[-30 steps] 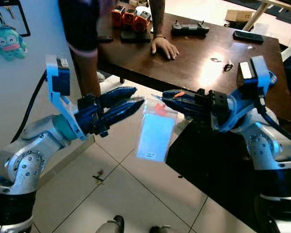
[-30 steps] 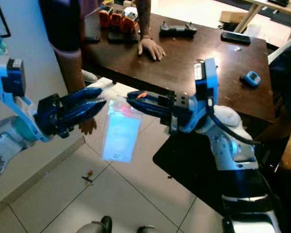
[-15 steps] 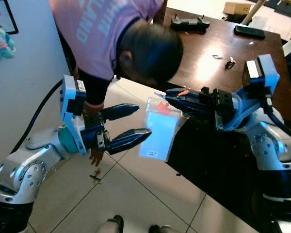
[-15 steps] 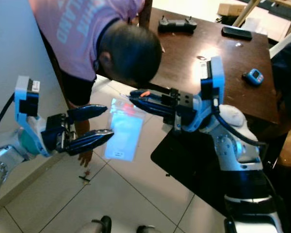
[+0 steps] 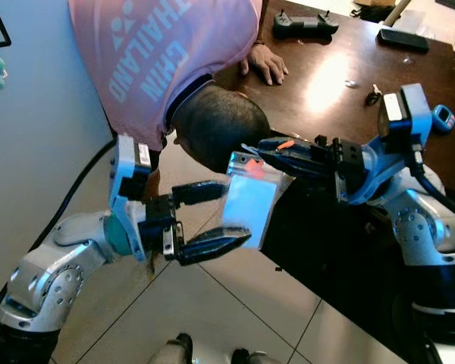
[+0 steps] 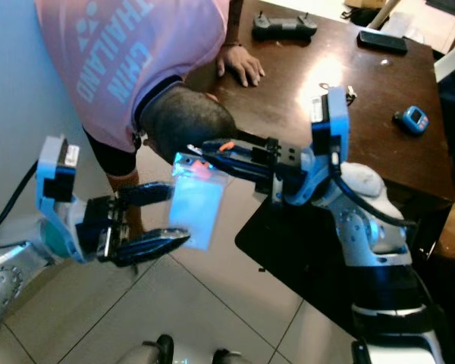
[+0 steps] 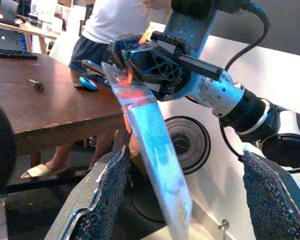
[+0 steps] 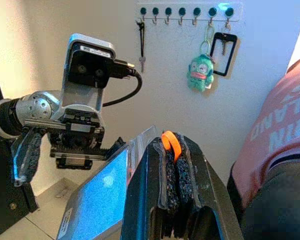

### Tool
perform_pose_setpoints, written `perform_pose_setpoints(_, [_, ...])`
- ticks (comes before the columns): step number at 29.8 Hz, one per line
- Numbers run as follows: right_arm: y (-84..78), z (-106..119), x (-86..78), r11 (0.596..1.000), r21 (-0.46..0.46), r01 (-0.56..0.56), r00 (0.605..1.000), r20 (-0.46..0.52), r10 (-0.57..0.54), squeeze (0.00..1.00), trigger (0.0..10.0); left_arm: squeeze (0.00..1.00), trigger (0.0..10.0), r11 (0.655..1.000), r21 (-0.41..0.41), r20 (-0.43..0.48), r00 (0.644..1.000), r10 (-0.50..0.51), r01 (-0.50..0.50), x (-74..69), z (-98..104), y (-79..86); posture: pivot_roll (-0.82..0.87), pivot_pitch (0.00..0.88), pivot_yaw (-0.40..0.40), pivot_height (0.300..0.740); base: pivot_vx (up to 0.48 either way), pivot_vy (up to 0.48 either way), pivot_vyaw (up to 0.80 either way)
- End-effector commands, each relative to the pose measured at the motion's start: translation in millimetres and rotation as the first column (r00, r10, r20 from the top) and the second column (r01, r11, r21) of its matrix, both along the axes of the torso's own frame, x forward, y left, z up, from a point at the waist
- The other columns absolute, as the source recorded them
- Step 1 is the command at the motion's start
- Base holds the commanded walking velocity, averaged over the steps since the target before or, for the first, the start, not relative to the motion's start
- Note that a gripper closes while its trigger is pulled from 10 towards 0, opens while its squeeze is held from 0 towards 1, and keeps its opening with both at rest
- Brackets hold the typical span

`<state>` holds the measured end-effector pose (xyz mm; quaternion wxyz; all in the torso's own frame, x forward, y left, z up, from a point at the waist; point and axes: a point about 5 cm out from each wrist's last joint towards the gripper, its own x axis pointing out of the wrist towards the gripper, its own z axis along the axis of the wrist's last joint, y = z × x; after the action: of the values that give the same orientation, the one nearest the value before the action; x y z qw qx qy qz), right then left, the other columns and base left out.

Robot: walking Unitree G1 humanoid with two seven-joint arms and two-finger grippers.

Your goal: Hang keys on a hook

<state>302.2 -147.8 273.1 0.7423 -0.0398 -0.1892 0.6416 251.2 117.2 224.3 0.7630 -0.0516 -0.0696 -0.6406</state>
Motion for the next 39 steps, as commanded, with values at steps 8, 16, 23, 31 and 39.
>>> perform_pose_setpoints(8, [1.9, -4, 0.5, 1.000, -0.026, -0.015, 1.000, -0.012, 0.014, 0.00, 10.0, 0.00, 10.0, 0.999, -0.018, 0.008, 0.999, -0.043, 0.044, -5.5, 0, -11.4, 0.06, 0.058, -0.014, 0.740, 0.000, 0.000, 0.00])
perform_pose_setpoints(16, [8.5, -9, 1.1, 0.998, -0.034, -0.044, 0.998, -0.035, 0.042, 0.00, 10.0, 0.00, 1.9, 0.998, -0.052, 0.020, 0.999, -0.046, 0.047, -4.6, 4, -19.6, 0.06, 0.058, -0.015, 0.740, 0.000, 0.000, 0.00])
perform_pose_setpoints(23, [8.9, -11, 1.9, 0.998, -0.037, -0.043, 0.998, -0.037, 0.041, 0.00, 10.0, 0.00, 0.0, 0.997, -0.059, 0.020, 0.999, -0.043, 0.045, -4.9, 4, -18.4, 0.06, 0.058, -0.016, 0.740, 0.000, 0.000, 0.00])
perform_pose_setpoints(31, [10.9, -14, 6.0, 0.998, -0.056, -0.003, 1.000, -0.029, 0.001, 0.00, 10.0, 0.00, 0.0, 0.997, -0.066, 0.021, 0.999, -0.045, 0.046, -4.3, 4, -18.0, 0.06, 0.053, -0.016, 0.740, 0.000, 0.000, 0.00])
perform_pose_setpoints(39, [12.9, -11, 11.6, 0.998, -0.037, 0.055, 0.998, -0.009, -0.055, 0.00, 10.0, 0.00, 0.0, 0.996, -0.072, 0.023, 0.999, -0.047, 0.049, -2.8, 5, -17.5, 0.06, 0.051, -0.016, 0.740, 0.000, 0.000, 0.00])
